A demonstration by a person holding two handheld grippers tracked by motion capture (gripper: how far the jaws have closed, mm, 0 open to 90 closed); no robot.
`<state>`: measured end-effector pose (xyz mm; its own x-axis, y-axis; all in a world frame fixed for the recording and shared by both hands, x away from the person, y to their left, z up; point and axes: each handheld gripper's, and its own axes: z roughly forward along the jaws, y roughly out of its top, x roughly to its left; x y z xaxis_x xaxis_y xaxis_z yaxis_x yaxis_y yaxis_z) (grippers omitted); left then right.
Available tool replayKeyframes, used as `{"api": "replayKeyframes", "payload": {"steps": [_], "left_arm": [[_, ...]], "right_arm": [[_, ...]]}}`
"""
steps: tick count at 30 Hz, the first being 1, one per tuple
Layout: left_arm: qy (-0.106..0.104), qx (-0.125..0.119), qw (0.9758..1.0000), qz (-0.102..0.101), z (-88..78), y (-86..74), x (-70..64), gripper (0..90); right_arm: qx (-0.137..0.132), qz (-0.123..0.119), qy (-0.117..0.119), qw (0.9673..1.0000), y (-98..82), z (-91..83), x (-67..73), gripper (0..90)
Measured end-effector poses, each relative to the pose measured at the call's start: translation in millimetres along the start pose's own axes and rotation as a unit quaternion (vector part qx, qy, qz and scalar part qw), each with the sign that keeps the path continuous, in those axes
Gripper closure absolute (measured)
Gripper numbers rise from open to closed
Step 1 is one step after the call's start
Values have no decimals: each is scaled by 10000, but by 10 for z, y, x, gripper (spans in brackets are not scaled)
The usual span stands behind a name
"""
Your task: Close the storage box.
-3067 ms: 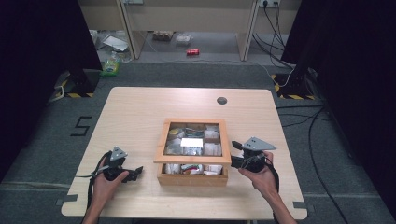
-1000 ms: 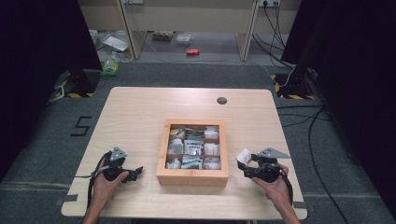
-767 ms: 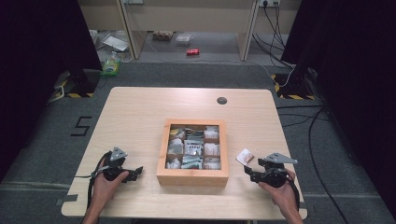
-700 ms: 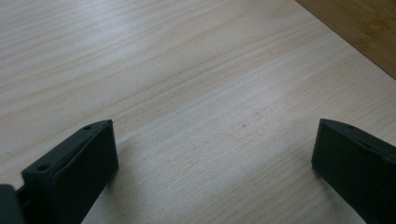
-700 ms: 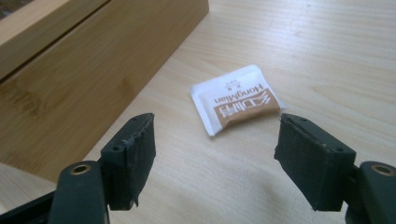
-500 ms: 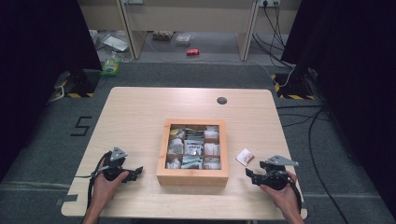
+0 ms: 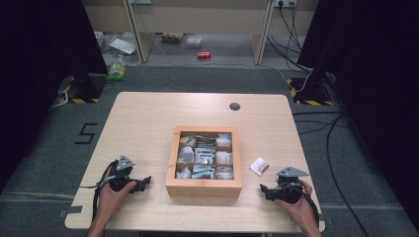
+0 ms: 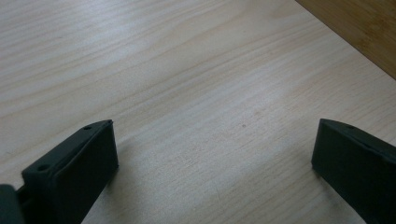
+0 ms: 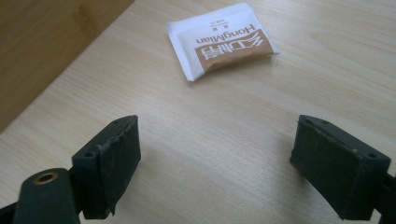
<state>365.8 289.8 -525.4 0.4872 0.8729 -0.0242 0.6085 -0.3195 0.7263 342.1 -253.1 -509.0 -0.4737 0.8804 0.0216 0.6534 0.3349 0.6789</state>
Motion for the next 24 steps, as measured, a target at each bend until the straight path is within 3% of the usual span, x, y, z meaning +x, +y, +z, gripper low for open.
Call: {"api": "replayKeyframes", "payload": {"steps": [2, 9, 24], "left_arm": [[0, 1, 10000, 1, 0, 0, 0, 0], [-1, 3, 10000, 5, -4, -4, -1, 0], [-3, 3, 10000, 6, -4, -4, -1, 0]], "right_arm": [[-10, -145, -50, 9999, -10, 16, 6, 123], [-86, -259, 17, 9996, -33, 47, 7, 53], [-123, -238, 49, 9996, -36, 62, -12, 31]]}}
